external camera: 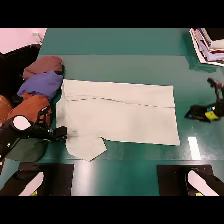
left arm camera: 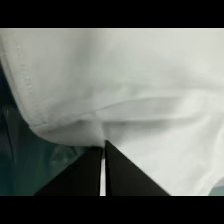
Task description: Fold the shirts.
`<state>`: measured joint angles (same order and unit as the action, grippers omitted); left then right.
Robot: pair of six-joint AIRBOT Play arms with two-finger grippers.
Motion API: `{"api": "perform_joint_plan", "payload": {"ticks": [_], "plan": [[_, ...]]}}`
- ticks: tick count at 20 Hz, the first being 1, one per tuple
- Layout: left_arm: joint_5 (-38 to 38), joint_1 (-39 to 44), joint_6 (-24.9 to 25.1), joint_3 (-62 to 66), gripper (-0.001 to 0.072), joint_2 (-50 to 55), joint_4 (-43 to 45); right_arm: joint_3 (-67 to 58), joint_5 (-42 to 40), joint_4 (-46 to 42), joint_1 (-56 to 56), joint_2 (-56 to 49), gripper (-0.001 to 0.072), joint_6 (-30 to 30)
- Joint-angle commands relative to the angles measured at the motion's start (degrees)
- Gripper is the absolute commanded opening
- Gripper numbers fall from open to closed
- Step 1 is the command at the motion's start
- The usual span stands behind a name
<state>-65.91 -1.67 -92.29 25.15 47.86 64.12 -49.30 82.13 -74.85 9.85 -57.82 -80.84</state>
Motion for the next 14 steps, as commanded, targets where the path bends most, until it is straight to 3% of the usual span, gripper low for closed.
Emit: {"api": "perform_joint_plan", "payload": {"ticks": [1,2,4,9,10,11,14], "plan": [[-1.6,0.0,2.2,2.3,0.0024,-0.1,-0.3,9.5,2.4,-1.0,8.2,-0.2,0.0593,0.4],[-1.5,0.0,2.3,3.0,0.0024,-0.1,-0.3,12.5,2.3,0.7,10.4,-0.7,0.0576,1.0],[-1.0,0.0,2.3,3.9,0.0024,-0.1,-0.3,17.0,1.5,6.3,12.5,-2.2,0.0457,4.3],[-0.6,0.0,2.3,4.5,0.0025,-0.1,-0.3,20.4,-2.1,9.7,8.0,-6.9,0.0401,5.1],[-0.9,0.0,2.4,4.5,0.0024,-0.1,-0.3,20.4,-3.0,9.7,6.3,-7.3,0.0264,5.3],[-1.7,0.0,2.9,4.5,0.0024,-0.1,-0.2,20.3,-3.9,9.2,4.8,-7.4,0.0182,5.3],[-6.6,0.0,3.7,5.7,0.0023,-0.2,2.3,20.3,-3.7,7.4,2.4,-4.5,0.0018,5.3]]}}
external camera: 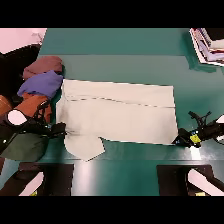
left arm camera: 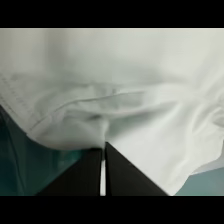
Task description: Fold the shirts.
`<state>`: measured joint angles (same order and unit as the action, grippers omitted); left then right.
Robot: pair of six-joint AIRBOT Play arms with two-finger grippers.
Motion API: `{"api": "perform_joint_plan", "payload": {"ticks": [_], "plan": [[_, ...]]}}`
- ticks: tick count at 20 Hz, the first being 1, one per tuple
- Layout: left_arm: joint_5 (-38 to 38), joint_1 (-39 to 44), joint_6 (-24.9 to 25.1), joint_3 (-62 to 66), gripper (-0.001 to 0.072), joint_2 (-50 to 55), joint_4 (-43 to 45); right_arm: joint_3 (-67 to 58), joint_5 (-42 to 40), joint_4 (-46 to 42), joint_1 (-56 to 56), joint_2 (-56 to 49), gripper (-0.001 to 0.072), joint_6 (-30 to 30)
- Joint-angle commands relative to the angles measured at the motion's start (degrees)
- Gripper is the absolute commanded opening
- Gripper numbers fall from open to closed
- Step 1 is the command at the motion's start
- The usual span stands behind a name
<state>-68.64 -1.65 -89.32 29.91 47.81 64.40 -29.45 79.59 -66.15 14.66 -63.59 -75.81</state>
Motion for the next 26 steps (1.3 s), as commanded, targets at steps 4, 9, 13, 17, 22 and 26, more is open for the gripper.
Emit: {"api": "perform_joint_plan", "payload": {"ticks": [4,9,13,17,22,26], "plan": [[-10.3,0.0,-1.3,3.2,0.0022,-6.3,6.8,0.4,5.7,-8.9,-2.6,10.8,0.0018,0.2],[-20.0,0.0,-3.8,4.6,0.0023,-16.1,2.4,-1.6,10.7,-11.9,-2.6,21.8,0.0017,-2.3],[-11.9,0.0,-2.8,10.5,0.0022,-12.3,1.4,-12.0,9.2,-11.4,-2.8,18.5,0.0017,-2.8],[-0.9,0.0,0.6,16.2,0.0023,0.4,1.4,-21.9,4.4,-11.3,-8.1,6.6,0.0017,-2.8],[5.6,0.0,4.5,27.7,0.0025,20.1,1.4,-35.1,0.7,-11.3,-13.3,-9.9,0.0018,-3.8],[9.8,0.0,6.9,35.8,0.0025,30.2,1.2,-43.9,0.0,-11.0,-14.0,-20.3,0.0019,-3.8]]}}
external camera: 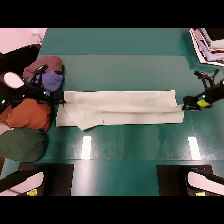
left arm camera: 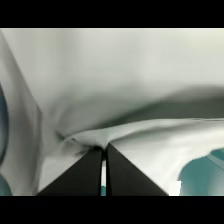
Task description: Fold the shirts.
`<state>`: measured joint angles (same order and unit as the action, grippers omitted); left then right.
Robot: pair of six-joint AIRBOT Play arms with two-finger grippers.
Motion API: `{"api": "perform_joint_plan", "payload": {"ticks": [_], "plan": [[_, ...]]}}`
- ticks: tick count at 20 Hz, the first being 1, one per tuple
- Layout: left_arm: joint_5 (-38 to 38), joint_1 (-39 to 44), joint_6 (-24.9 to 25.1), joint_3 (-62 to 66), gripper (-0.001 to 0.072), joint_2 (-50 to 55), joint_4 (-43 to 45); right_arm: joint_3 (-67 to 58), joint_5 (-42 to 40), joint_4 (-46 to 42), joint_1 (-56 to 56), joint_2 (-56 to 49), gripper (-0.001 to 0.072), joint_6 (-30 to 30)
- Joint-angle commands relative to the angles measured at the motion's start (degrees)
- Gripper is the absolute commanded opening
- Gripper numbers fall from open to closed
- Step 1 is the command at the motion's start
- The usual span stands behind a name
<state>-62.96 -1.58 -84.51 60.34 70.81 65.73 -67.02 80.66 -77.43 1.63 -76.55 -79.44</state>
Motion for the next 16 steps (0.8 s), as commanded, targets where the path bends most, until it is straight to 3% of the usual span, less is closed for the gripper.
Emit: {"api": "perform_joint_plan", "payload": {"ticks": [1,3,4,5,6,7,11,13,14,16], "plan": [[5.7,-0.1,2.1,6.5,0.0025,8.5,-0.2,-8.1,-1.2,1.7,-0.9,-9.4,0.0019,-0.2],[8.9,-0.1,2.0,7.3,0.0028,9.2,-0.2,-11.1,-1.9,5.5,0.0,-12.8,0.0020,-0.2],[9.8,-0.1,1.9,7.4,0.0110,9.2,-0.2,-12.1,-2.3,7.8,0.3,-14.0,0.0042,0.0],[9.9,-0.1,1.0,7.5,0.0383,9.2,-0.3,-13.2,-2.6,10.6,1.0,-15.2,0.0194,0.2],[9.7,-0.1,0.0,7.5,0.0530,9.2,-0.3,-14.1,-2.5,13.4,1.6,-16.1,0.0330,1.1],[8.9,-0.1,-0.6,7.5,0.0538,8.9,-0.3,-14.3,-2.4,15.5,2.5,-16.3,0.0348,2.1],[1.4,-0.1,-0.5,10.3,0.0526,8.9,-0.4,-11.3,0.9,17.5,7.9,-14.3,0.0348,4.3],[-0.3,-0.1,-0.5,10.4,0.0037,8.9,-0.9,-6.4,0.2,17.6,11.7,-12.3,0.0365,5.2],[-0.5,-0.1,0.0,10.4,0.0035,8.9,-1.6,-3.8,-0.2,17.6,13.5,-11.6,0.0497,5.4],[-0.7,0.2,1.0,10.4,0.0035,8.9,-4.5,0.1,-0.5,18.1,16.2,-12.0,0.0535,7.1]]}}
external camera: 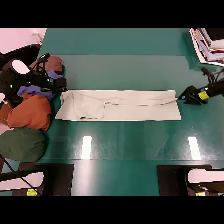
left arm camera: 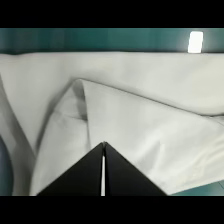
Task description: Fold the shirts.
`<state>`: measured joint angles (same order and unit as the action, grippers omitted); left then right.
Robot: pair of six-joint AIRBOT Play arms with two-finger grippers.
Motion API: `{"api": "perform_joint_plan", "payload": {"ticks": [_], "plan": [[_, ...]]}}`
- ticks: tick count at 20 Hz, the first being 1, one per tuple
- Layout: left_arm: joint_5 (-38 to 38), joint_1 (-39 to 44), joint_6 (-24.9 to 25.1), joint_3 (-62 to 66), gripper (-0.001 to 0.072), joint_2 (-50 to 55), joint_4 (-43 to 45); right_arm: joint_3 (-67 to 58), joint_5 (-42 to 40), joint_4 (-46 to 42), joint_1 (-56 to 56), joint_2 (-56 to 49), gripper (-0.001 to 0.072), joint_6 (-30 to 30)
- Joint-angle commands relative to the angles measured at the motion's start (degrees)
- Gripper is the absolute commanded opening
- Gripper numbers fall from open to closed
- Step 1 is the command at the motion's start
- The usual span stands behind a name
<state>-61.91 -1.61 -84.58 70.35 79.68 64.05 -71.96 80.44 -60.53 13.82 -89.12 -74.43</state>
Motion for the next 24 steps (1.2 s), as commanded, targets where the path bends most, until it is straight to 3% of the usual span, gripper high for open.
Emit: {"api": "perform_joint_plan", "payload": {"ticks": [1,7,8,11,16,22,24], "plan": [[-1.6,1.1,1.0,0.3,0.0035,0.1,-3.5,6.6,-0.8,1.6,4.6,0.0,0.0534,3.1],[4.0,12.2,-0.6,0.2,0.0026,0.3,-3.4,9.3,-2.9,11.5,0.5,-5.6,0.0482,7.0],[5.7,14.0,-1.0,0.2,0.0025,0.5,-3.5,9.3,-4.0,11.4,-0.8,-5.7,0.0336,7.3],[8.9,19.3,-1.0,0.9,0.0025,3.6,-4.3,8.2,-4.7,11.4,-2.7,-4.1,0.0035,7.8],[8.7,26.9,-1.0,9.0,0.0025,15.2,-6.4,-1.4,1.9,11.5,-3.9,4.0,0.0017,5.5],[7.9,32.4,-1.1,20.2,0.0024,26.2,-10.6,-13.9,2.6,12.0,-15.5,9.5,0.0017,-0.2],[8.1,33.5,-1.1,21.7,0.0025,27.7,-10.7,-16.8,2.1,16.7,-19.8,9.5,0.0016,-0.2]]}}
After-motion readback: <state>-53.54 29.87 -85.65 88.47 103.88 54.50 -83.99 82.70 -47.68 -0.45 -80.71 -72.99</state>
